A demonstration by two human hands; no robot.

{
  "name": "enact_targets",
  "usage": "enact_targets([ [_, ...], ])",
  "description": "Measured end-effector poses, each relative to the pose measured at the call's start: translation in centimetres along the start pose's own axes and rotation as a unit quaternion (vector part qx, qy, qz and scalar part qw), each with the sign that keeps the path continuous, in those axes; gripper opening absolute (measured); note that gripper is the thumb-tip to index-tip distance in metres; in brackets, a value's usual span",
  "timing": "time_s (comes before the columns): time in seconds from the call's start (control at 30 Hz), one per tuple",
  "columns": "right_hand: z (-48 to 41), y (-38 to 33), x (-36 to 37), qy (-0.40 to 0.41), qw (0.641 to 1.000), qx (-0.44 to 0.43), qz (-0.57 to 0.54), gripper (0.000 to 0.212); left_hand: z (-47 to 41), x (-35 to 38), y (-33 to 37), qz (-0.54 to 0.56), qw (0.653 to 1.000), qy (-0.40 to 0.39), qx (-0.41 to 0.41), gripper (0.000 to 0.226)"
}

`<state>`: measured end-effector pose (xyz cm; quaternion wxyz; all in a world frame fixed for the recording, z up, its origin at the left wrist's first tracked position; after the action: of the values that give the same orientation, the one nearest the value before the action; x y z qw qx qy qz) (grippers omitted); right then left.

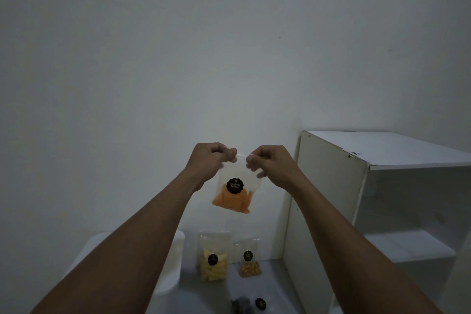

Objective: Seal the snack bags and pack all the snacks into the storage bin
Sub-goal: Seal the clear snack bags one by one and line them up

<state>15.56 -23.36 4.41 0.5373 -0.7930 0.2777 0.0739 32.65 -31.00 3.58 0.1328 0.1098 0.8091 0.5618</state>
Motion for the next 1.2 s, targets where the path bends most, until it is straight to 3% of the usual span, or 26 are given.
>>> enact_targets([
  [0.17, 0.0, -0.2, 0.0, 0.026, 1.0, -0.009, -0.014, 0.011, 0.5, 0.8, -0.5, 0.023, 0.998, -0.041, -0.035, 0.018],
  [0.4, 0.5, 1.2, 0.3, -0.018, 0.992, 0.031, -0.121, 0.016, 0.6, 0.2, -0.3, -0.024, 1.0, 0.004, 0.007, 0.013],
  [0.6, 0.4, 1.2, 0.1, 0.016, 0.997, 0.018, -0.072, 0.013, 0.7, 0.8, -0.9, 0.005, 0.998, 0.01, -0.062, 0.024],
  [0.7, 0.5, 1.3, 0.6, 0.042, 0.999, 0.018, -0.017, 0.012, 0.3, 0.7, -1.0, -0.074, 0.995, 0.06, -0.029, 0.024],
  [0.8, 0.7, 1.4, 1.4, 0.093, 0.994, 0.006, 0.06, 0.014, 0.6, 0.4, -0.5, -0.185, 0.964, 0.189, -0.035, 0.035],
  [0.87, 1.2, 1.2, 1.9, 0.121, 0.983, -0.02, 0.134, 0.016, 0.9, 1.0, -0.7, -0.13, 0.969, 0.194, -0.074, 0.035],
  [0.93, 1.8, 1.0, 2.4, 0.134, 0.974, -0.045, 0.178, 0.018, 1.3, 2.0, -1.1, -0.007, 0.979, 0.151, -0.14, 0.032],
  [1.03, 2.2, 1.2, 2.9, 0.136, 0.97, -0.065, 0.191, 0.017, 1.9, 2.6, -1.4, 0.097, 0.97, 0.108, -0.194, 0.028],
  [1.2, 2.5, 1.6, 2.8, 0.119, 0.977, -0.076, 0.162, 0.016, 1.8, 2.5, -1.8, 0.175, 0.955, 0.076, -0.228, 0.019],
])
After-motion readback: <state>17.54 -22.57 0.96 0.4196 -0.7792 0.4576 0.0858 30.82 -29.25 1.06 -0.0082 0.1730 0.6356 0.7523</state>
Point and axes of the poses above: each hand's wrist, its own z-axis away from the middle knuckle, its own x-axis out of the palm, y = z × x, the point moved 4 cm from there along -z, towards the middle knuckle, and after that the axes turned 1 degree about y, right-handed, at the moved point
